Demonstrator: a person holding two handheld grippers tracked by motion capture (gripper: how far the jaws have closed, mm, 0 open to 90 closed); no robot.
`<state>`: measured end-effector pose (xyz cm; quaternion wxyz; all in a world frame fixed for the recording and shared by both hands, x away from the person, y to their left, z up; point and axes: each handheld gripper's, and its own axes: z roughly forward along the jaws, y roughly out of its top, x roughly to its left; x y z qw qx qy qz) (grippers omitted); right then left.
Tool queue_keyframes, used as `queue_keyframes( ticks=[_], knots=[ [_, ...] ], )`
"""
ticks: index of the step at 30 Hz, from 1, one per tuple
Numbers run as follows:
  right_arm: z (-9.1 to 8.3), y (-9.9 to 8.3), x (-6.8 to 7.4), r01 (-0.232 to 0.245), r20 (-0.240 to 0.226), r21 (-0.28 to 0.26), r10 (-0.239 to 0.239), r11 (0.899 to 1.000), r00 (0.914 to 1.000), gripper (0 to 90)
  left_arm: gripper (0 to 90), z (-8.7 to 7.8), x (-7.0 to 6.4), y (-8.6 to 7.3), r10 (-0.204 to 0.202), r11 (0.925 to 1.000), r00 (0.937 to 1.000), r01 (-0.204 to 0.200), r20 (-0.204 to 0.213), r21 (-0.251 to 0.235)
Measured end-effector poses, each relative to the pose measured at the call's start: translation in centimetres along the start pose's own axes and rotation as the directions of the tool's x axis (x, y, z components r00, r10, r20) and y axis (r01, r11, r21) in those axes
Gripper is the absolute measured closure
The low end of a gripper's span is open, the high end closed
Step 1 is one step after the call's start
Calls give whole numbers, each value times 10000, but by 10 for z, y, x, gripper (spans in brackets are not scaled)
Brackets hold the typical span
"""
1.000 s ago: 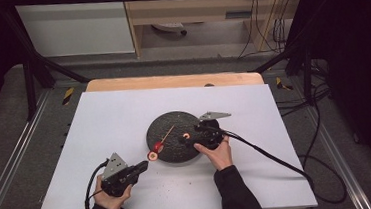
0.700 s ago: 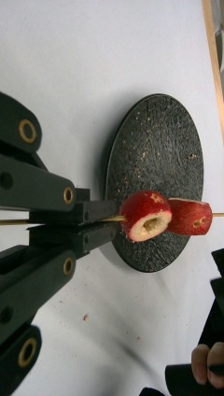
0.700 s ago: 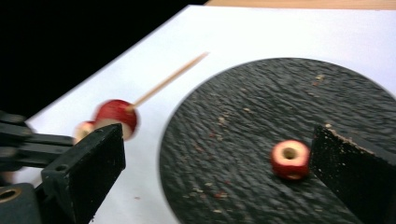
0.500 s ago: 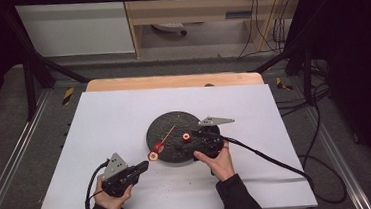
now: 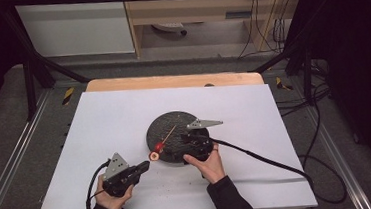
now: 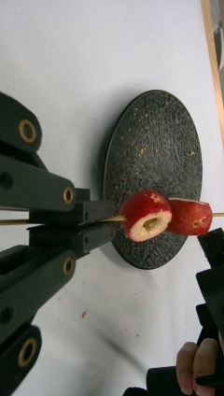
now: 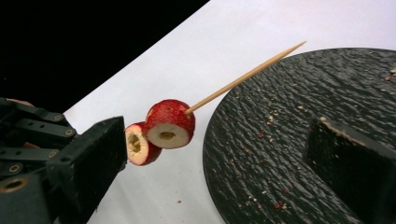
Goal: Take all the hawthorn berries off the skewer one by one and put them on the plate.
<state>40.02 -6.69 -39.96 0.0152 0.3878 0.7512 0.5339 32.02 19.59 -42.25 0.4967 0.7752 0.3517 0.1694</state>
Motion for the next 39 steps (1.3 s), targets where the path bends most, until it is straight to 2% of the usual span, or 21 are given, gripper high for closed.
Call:
queue_keyframes(
  ticks=[17, 32, 39],
  knots=[
    [12, -4, 3, -357, -693, -46, 353, 9994, 9970, 273, 883, 2, -3, 1, 72, 10000, 10000, -72, 32, -13],
    [15, -6, 2, -709, -1436, 228, 735, 9972, 9869, 593, 883, 3, -6, 0, 156, 9999, 9998, -157, 133, 19],
    [14, -3, 1, -643, -1423, 205, 665, 9977, 9876, 600, 883, 2, -6, 1, 150, 9999, 9998, -150, 141, -42]
  ],
)
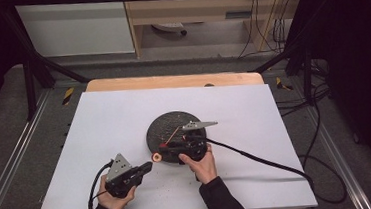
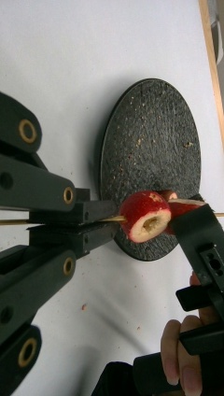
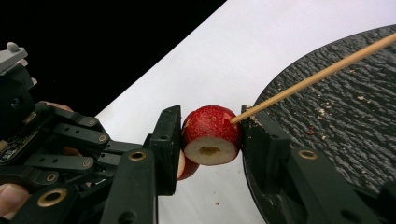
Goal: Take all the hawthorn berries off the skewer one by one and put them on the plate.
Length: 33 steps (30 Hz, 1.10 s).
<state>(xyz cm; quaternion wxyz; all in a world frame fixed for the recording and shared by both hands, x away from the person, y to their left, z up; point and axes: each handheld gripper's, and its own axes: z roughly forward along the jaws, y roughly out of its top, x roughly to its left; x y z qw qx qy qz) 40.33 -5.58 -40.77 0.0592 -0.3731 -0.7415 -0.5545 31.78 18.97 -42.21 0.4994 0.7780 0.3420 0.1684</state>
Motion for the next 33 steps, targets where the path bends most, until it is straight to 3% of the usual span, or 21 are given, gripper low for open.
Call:
queue_keyframes(
  ticks=[12, 33],
  knots=[
    [-15, 19, -4, 212, 749, -413, -181, 9989, 9970, 602, 883, -4, 0, 2, 3, 9999, 10000, -4, -38, -167],
    [-31, 47, -19, 244, 1407, -842, -123, 9962, 9900, 603, 883, -7, 2, 2, -17, 9997, 9999, 14, -100, -262]
  ],
)
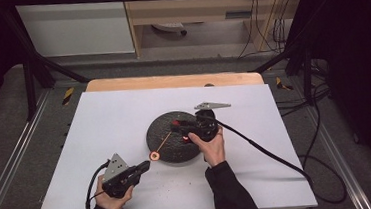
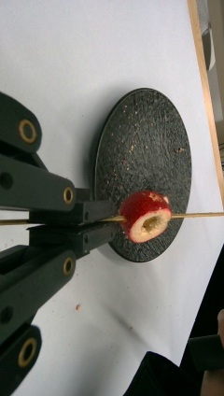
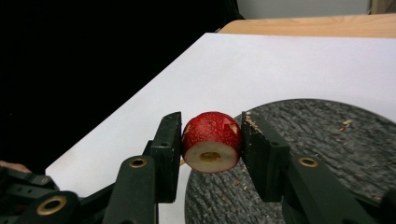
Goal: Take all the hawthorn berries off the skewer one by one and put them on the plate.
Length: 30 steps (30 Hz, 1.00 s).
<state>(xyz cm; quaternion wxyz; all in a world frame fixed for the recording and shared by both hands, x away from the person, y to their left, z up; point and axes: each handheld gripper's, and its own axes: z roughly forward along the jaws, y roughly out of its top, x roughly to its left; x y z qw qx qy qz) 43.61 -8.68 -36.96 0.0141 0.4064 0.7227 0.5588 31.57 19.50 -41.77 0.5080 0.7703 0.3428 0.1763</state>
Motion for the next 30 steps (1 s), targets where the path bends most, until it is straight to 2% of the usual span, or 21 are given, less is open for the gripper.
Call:
queue_keyframes(
  ticks=[19, 25, 30],
  knots=[
    [-5, 21, -25, 51, 992, -77, -43, 10000, 9951, 603, 883, -2, 2, -1, -66, 10000, 10000, 66, -37, 3],
    [4, 18, -37, 25, 1243, 56, -32, 10000, 9922, 602, 883, -2, 3, 0, -64, 10000, 10000, 63, -76, -56],
    [17, 11, -44, 70, 1499, 423, -132, 9991, 9886, 602, 883, -3, 4, 0, -85, 10000, 9999, 85, -98, -43]
  ],
)
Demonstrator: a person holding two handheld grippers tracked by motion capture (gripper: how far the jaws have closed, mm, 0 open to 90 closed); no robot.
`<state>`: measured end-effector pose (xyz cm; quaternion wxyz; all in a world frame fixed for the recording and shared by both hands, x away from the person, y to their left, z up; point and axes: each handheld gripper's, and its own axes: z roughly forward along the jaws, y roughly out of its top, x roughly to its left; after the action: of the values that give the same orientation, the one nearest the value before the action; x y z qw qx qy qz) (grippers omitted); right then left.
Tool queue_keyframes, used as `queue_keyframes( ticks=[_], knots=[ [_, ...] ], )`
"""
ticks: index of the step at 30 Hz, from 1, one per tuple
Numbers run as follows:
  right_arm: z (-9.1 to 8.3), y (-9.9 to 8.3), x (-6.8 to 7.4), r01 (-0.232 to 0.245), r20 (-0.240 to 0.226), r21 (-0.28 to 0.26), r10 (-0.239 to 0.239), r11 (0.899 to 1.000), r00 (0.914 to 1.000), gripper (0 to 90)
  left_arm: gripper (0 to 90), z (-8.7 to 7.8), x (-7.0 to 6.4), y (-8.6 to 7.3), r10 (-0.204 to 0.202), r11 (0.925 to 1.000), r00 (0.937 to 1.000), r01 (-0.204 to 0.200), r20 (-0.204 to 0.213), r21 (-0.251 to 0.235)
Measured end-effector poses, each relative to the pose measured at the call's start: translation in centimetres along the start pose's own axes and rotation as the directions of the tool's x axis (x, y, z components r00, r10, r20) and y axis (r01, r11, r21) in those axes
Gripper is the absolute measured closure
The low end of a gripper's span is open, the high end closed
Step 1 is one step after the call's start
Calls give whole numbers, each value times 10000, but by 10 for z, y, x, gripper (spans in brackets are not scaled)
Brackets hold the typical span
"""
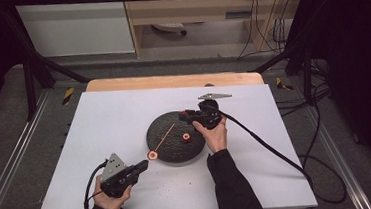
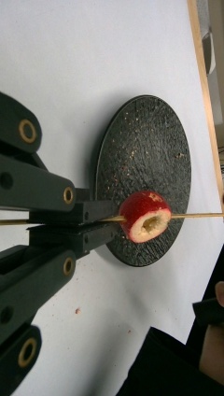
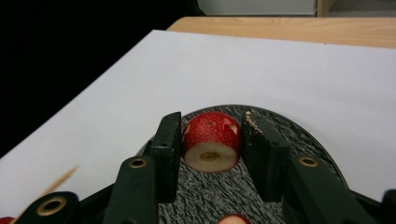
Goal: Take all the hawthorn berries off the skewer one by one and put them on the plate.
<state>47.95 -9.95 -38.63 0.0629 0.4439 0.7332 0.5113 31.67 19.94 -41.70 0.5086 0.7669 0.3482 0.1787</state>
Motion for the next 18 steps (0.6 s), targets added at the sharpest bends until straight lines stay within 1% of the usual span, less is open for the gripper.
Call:
queue_keyframes(
  ticks=[5, 11, 18],
  knots=[
    [15, -9, -4, -29, 74, 306, 27, 9995, 10000, 602, 883, 0, 0, 0, -4, 10000, 10000, 4, -11, -6],
    [31, -23, -5, 4, 159, 804, -17, 9968, 9999, 602, 883, 0, 1, 0, -7, 10000, 10000, 7, -20, 1],
    [44, -39, -5, 230, 169, 1279, -254, 9915, 9995, 601, 883, 1, 1, 0, -2, 10000, 10000, 2, -16, 30]
  ],
)
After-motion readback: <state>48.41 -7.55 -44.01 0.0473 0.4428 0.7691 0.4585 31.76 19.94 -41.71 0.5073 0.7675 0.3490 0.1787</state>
